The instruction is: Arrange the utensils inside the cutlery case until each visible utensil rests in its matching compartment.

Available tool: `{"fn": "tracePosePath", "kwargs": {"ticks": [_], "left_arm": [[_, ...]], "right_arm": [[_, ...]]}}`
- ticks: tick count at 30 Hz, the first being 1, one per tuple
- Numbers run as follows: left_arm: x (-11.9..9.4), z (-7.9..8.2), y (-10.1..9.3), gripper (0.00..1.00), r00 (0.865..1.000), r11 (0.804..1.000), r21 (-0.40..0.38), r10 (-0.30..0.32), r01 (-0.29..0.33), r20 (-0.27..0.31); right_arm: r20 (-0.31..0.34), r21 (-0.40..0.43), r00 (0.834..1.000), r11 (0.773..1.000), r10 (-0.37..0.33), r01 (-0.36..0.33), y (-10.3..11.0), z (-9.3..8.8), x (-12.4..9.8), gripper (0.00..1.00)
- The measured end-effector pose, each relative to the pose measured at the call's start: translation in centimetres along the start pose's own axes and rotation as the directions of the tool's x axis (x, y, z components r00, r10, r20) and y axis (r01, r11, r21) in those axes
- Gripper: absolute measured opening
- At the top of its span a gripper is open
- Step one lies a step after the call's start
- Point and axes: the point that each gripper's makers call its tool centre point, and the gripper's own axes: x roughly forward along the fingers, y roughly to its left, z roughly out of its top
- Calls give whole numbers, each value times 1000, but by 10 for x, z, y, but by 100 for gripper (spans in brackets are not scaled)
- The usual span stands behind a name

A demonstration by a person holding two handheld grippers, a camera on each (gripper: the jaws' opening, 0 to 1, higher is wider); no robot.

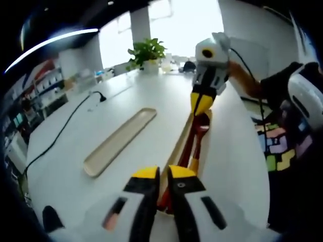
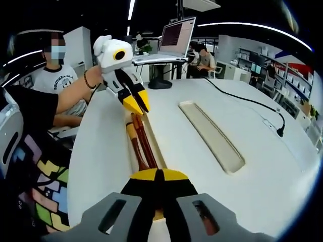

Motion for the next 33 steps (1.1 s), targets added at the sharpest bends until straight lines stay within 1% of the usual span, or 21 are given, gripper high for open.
{"fn": "tracePosePath", "kwargs": {"ticks": [4,8,9,11,12,13,14,15,16,18,21,22,23,25,26,27,28,29,31,32,33], "left_arm": [[-3,7,14,6,998,998,-37,47,-46,33],[-4,9,34,6,993,991,-71,115,-113,29],[-3,9,39,6,991,989,-75,131,-128,29],[-2,10,49,8,986,983,-88,163,-160,29],[-2,9,53,10,984,981,-94,174,-171,29],[-1,9,59,14,979,970,-143,204,-198,26],[0,1,63,19,977,959,-188,211,-212,-26],[1,-1,69,22,973,954,-191,225,-231,-49],[2,2,77,21,966,953,-159,257,-258,-28],[3,-2,89,21,954,935,-190,297,-299,-44],[10,-7,106,25,945,908,-263,322,-325,-58],[11,-9,112,28,942,899,-284,328,-333,-65],[13,-11,117,33,938,884,-318,339,-343,-70],[16,-17,121,43,939,865,-367,329,-341,-98],[19,-16,122,46,941,857,-393,324,-334,-92],[20,-16,124,48,943,853,-406,323,-329,-86],[21,-17,124,49,943,841,-432,320,-326,-89],[22,-17,133,49,941,832,-444,327,-331,-89],[23,-17,137,49,939,830,-444,331,-338,-94],[24,-19,136,49,940,829,-448,324,-334,-102],[27,-19,137,49,947,817,-483,302,-315,-107]], "right_arm": [[-11,-8,999,999,-36,36,-13,4,-7,0],[-7,6,999,999,-49,49,-24,2,0,0],[7,20,998,998,-58,57,-28,3,2,1],[23,43,995,995,-95,94,-42,4,4,2],[22,57,991,990,-133,132,-54,2,4,3],[13,61,988,986,-157,156,-62,-1,4,4],[3,63,984,982,-176,176,-70,-4,5,4],[-10,73,981,978,-195,195,-77,-7,6,4],[-23,75,978,975,-209,210,-83,-9,6,4],[-51,65,971,970,-232,235,-94,-13,5,5],[-73,53,957,957,-281,285,-110,-16,4,7],[-86,48,951,952,-296,301,-117,-18,4,8],[-95,54,947,948,-307,313,-123,-19,4,9],[-119,79,939,940,-323,333,-134,-23,5,10],[-131,98,936,936,-326,339,-139,-24,6,11],[-134,107,936,934,-325,340,-142,-24,7,11],[-135,122,936,932,-326,342,-146,-24,8,12],[-141,144,934,927,-328,347,-149,-25,9,12],[-141,171,935,922,-327,348,-153,-26,13,12],[-133,190,934,917,-330,351,-154,-26,14,12],[-142,213,934,911,-328,353,-155,-28,17,12]]}}
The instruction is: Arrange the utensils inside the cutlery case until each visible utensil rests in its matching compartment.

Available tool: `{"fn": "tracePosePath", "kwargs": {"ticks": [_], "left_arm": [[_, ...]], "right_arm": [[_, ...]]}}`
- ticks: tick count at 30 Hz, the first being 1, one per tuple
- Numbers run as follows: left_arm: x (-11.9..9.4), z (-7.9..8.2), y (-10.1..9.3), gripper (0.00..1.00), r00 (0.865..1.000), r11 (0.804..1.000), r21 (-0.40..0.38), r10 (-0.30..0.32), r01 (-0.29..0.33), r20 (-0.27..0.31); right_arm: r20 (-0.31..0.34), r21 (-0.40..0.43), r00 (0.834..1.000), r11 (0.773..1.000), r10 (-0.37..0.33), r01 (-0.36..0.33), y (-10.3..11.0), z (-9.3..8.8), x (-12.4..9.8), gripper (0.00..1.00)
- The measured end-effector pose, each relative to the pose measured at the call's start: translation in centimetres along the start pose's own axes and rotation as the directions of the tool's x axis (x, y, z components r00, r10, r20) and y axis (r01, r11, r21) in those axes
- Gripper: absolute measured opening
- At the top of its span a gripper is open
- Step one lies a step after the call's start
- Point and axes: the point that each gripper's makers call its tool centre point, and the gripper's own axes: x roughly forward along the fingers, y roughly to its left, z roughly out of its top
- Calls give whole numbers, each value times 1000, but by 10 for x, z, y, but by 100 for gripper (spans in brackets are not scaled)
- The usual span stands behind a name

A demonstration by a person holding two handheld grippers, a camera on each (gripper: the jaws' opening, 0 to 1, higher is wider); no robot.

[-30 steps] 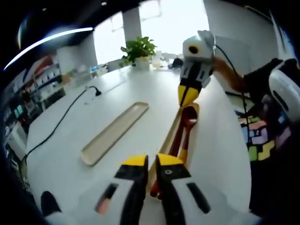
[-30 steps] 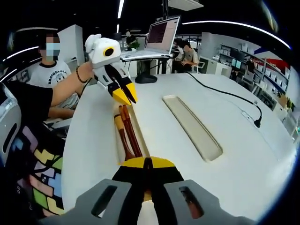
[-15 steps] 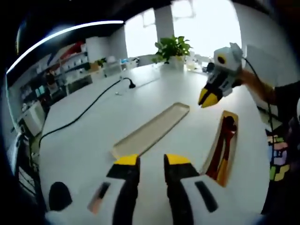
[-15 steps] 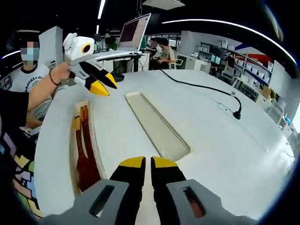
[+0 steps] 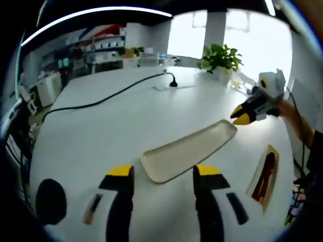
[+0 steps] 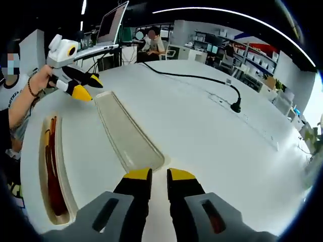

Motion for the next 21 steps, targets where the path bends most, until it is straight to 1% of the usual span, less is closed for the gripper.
{"fn": "tracePosePath", "kwargs": {"ticks": [1,2,3,4,7,9,10,14,17,18,19,20,21], "left_arm": [[2,-1,-1,49,1000,999,-51,-6,6,-11],[3,-3,-4,49,1000,997,-69,-17,15,-18],[3,-3,-5,49,1000,998,-51,-25,24,-15],[2,-5,-9,49,1000,998,-50,-25,24,-15],[3,-9,-11,48,999,997,-67,-32,30,-27],[3,-11,-13,48,999,996,-78,-41,39,-32],[4,-9,-13,47,999,997,-69,-41,40,-22],[3,-12,-15,47,998,997,-61,-39,37,-40],[3,-13,-15,47,998,998,-57,-37,34,-42],[4,-11,-12,47,998,998,-60,-37,35,-42],[4,-10,-11,47,998,996,-74,-43,40,-36],[5,-8,-14,47,998,994,-100,-53,50,-25],[5,-6,-14,47,998,988,-145,-61,59,-9]], "right_arm": [[10,19,1000,1000,4,-4,0,1,2,13],[2,26,1000,1000,5,-5,0,0,3,13],[0,32,1000,999,7,-7,1,1,3,13],[-5,32,1000,999,8,-8,3,1,3,12],[-34,30,999,999,11,-10,6,0,3,12],[-55,44,998,999,6,-3,10,-2,2,12],[-57,45,998,999,3,0,12,-2,2,12],[-85,10,996,1000,-16,17,12,-2,3,12],[-104,-18,994,1000,-26,24,13,-1,4,11],[-110,-11,993,999,-32,31,13,-1,4,11],[-114,-2,993,999,-41,41,14,-2,3,10],[-115,4,992,999,-45,46,14,-3,3,10],[-115,13,992,999,-47,49,14,-3,3,10]]}}
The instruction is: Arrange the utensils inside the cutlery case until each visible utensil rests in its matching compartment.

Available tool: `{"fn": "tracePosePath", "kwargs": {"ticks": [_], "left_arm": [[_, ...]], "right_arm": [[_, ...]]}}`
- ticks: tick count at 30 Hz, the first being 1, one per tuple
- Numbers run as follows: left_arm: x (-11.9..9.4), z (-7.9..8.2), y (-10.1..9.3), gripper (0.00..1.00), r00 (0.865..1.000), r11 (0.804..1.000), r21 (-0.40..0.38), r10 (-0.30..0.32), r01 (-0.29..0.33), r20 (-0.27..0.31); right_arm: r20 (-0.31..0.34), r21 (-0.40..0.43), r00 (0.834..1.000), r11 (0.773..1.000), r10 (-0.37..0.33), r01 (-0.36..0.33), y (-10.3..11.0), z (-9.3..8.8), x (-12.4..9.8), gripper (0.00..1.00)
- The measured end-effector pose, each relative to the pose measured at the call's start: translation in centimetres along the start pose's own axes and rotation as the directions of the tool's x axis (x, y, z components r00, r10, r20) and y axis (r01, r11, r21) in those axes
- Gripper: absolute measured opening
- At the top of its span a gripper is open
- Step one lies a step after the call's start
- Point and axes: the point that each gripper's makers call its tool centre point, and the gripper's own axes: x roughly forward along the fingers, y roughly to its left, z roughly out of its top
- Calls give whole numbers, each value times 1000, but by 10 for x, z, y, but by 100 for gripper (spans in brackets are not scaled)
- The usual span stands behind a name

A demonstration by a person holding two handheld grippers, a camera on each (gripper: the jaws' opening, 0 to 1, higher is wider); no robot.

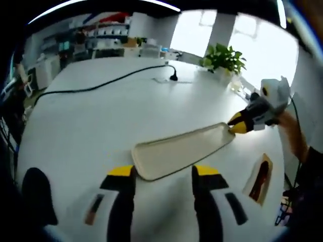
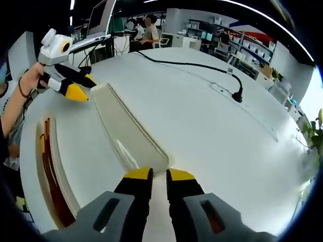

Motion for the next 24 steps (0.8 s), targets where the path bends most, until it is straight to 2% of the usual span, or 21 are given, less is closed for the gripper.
{"fn": "tracePosePath", "kwargs": {"ticks": [3,5,9,11,13,17,20,21,22,24], "left_arm": [[-3,4,2,45,999,991,-130,-38,42,30],[-7,4,7,43,998,982,-182,-53,59,39],[-9,2,14,35,998,975,-217,-49,57,43],[-11,2,15,35,997,967,-244,-60,72,56],[-13,2,16,34,996,961,-266,-67,81,60],[-15,0,19,29,996,955,-286,-67,82,63],[-18,1,15,29,993,934,-337,-95,115,76],[-19,2,9,28,989,925,-349,-128,148,80],[-21,4,11,26,989,922,-358,-119,144,92],[-27,12,11,22,981,908,-379,-135,178,138]], "right_arm": [[4,35,1000,999,-3,3,0,0,0,9],[0,55,1000,998,-2,2,0,0,0,8],[-25,77,1000,997,-11,13,4,-3,-2,7],[-30,77,999,997,-15,18,5,-4,-3,6],[-35,120,999,992,-20,24,6,-6,-4,6],[-28,125,999,992,-20,23,6,-7,-5,6],[-32,119,999,993,-18,22,7,-7,-5,5],[-34,121,999,992,-18,22,7,-8,-6,5],[-35,120,999,992,-18,22,6,-8,-5,5],[-36,128,999,992,-17,21,6,-9,-6,5]]}}
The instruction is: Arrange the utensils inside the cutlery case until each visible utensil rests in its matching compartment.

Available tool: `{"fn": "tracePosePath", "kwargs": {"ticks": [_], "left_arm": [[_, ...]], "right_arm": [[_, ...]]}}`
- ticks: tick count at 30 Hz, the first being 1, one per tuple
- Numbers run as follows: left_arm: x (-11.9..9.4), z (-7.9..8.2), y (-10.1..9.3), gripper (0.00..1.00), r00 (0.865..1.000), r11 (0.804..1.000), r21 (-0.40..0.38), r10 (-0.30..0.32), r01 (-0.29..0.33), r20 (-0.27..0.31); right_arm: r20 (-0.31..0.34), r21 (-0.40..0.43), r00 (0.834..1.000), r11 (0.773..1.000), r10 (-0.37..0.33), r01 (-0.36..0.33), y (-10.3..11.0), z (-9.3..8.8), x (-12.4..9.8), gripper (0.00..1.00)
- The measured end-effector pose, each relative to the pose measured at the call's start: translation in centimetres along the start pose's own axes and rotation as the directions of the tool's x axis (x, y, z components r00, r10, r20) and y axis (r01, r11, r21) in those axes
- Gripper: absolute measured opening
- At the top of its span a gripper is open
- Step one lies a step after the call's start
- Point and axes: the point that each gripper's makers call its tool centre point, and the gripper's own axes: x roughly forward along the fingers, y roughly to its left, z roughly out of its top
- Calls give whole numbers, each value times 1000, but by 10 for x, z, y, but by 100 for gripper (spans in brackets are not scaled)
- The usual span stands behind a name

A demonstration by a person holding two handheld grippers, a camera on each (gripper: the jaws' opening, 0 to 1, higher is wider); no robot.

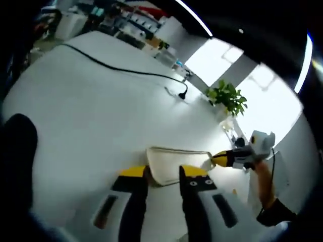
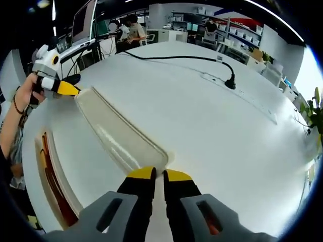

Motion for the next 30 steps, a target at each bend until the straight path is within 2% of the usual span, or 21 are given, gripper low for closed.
{"fn": "tracePosePath", "kwargs": {"ticks": [3,7,8,9,10,11,12,16,18,22,25,29,30], "left_arm": [[-4,6,-8,21,998,997,-50,-58,59,17],[-3,7,-11,21,998,996,-60,-66,66,10],[-3,9,-13,19,997,995,-60,-74,76,28],[-1,13,-18,14,994,991,-93,-90,95,57],[1,13,-26,12,991,984,-122,-122,128,58],[2,10,-35,12,986,976,-137,-165,168,34],[4,10,-40,12,983,974,-131,-181,183,29],[10,19,-44,12,986,981,-105,-160,164,46],[10,25,-48,11,980,969,-153,-183,193,74],[9,30,-53,7,971,955,-182,-219,234,99],[9,30,-51,5,974,962,-159,-209,221,88],[7,30,-52,4,973,972,-77,-218,224,72],[7,30,-54,4,970,970,-65,-229,234,76]], "right_arm": [[-1,-7,1000,1000,4,-4,0,-1,0,5],[6,-21,1000,1000,12,-11,-1,-1,-1,5],[8,-19,1000,1000,12,-12,-2,-1,-1,5],[10,-18,1000,1000,14,-13,-2,-1,-1,5],[12,-16,1000,1000,17,-16,-2,-1,-1,5],[16,-14,1000,1000,23,-23,-3,-1,-1,5],[19,-9,999,999,31,-31,-3,0,-1,5],[27,-14,998,999,48,-48,-3,0,-1,5],[31,-24,998,999,47,-46,-3,1,-1,5],[50,-42,997,998,55,-53,-4,2,-1,6],[67,-58,996,996,66,-62,-4,4,-2,7],[123,-159,988,985,91,-71,-7,13,-4,9],[118,-184,988,980,97,-74,-7,12,-5,10]]}}
